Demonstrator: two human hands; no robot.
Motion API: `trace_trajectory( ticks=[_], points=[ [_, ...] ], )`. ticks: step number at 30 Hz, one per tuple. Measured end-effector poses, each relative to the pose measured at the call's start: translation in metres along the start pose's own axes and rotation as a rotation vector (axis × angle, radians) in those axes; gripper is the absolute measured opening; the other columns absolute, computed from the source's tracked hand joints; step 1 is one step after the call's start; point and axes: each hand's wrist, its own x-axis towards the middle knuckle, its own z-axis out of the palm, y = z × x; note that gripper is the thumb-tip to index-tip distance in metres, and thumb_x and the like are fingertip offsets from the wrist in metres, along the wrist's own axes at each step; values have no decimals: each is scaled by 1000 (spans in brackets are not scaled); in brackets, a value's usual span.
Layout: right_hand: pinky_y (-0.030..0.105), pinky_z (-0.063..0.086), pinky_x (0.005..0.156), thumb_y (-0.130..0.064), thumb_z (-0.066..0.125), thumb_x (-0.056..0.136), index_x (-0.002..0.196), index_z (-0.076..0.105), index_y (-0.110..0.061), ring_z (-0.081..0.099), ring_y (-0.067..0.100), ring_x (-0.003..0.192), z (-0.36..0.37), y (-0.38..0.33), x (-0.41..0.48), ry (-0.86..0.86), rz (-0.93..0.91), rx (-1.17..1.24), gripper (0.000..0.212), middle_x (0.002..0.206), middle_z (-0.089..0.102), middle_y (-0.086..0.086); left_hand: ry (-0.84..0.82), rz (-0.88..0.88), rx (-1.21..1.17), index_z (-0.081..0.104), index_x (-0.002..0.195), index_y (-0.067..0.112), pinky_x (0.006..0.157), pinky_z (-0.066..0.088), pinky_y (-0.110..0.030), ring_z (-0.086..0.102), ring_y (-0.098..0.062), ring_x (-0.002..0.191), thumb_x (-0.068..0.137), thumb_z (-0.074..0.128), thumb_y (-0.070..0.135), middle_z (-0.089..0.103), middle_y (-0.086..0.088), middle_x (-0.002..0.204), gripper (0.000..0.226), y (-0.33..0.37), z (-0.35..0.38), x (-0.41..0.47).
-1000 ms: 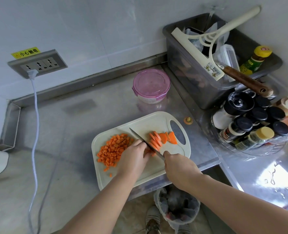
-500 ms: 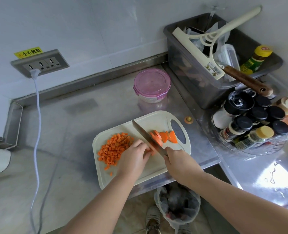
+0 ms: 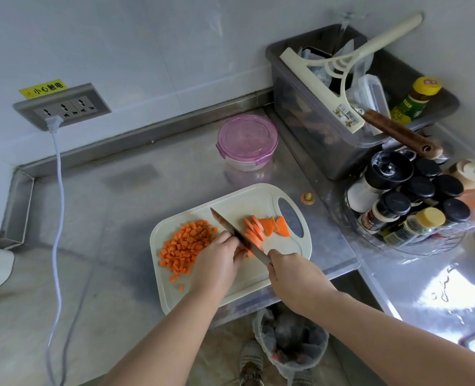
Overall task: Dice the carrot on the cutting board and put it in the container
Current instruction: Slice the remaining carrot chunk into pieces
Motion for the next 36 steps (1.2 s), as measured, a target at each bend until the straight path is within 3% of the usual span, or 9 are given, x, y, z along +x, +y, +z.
trace_trajectory(
  ticks=[8, 12, 21, 24, 26, 29, 31, 33, 36],
  points=[
    [26, 43, 51, -14, 40, 102, 132, 40, -15, 52, 14, 62, 9, -3, 2, -21, 45, -14, 31, 80, 53, 0, -20, 29, -17, 71, 82, 12, 54, 52, -34, 65, -24, 72, 77, 76, 19, 65, 1, 87, 10, -3, 0, 3],
    [33, 55, 63, -9, 45, 98, 134, 39, -16, 64, 20, 75, 13, -5, 6, -44, 78, -33, 37, 88, 60, 2, -41, 10, -27, 73, 87, 11, 62, 52, -35, 66, -25, 78, 80, 73, 20, 66, 0, 93, 12, -4, 0, 4],
    [32, 59, 71, -10, 40, 99, 137, 37, -17, 63, 18, 83, 16, -6, 20, -72, 109, -22, 39, 90, 55, 1, -43, 16, -27, 71, 90, 10, 65, 50, -31, 66, -22, 81, 82, 69, 14, 66, 1, 99, 9, -3, 0, 4],
    [23, 50, 63, -20, 35, 103, 129, 44, -16, 57, 12, 79, 9, -1, 21, -117, 111, 33, 28, 94, 54, 0, -26, 29, -49, 70, 81, 13, 60, 52, -31, 65, -18, 73, 80, 73, 16, 65, 3, 90, 5, -3, 0, 3],
    [21, 41, 61, -24, 32, 103, 112, 49, -14, 52, 12, 77, 4, 4, 22, -125, 102, 83, 22, 92, 52, 1, -14, 34, -66, 70, 77, 14, 57, 51, -29, 63, -15, 69, 78, 76, 18, 64, 6, 86, 7, -2, 0, 4],
    [19, 33, 54, -23, 32, 102, 93, 42, -17, 48, 13, 72, -6, 7, 21, -39, 58, 100, 14, 85, 49, -1, -12, 37, -73, 69, 74, 16, 54, 48, -25, 62, -12, 66, 75, 79, 18, 63, 8, 82, 11, -4, 0, 5],
    [14, 28, 47, -20, 32, 102, 105, 43, -14, 54, 19, 82, -15, 7, 17, 10, 15, 60, 13, 94, 52, 0, -27, 37, -77, 69, 74, 15, 55, 49, -27, 62, -12, 67, 77, 77, 20, 62, 8, 82, 10, -5, -1, 4],
    [13, 26, 45, -20, 31, 104, 124, 44, -11, 57, 26, 92, -21, 9, 15, 25, -18, -13, 25, 102, 51, 3, -39, 23, -92, 70, 79, 16, 60, 50, -29, 62, -11, 71, 81, 74, 21, 62, 8, 86, 7, -6, -4, 2],
    [21, 31, 47, -26, 32, 103, 117, 51, -13, 49, 17, 65, -22, 15, 17, 55, -49, -82, 27, 73, 43, -4, 48, -51, -159, 71, 87, 15, 64, 50, -27, 62, -11, 73, 84, 70, 19, 62, 8, 91, 5, -12, -16, 3]
  ],
)
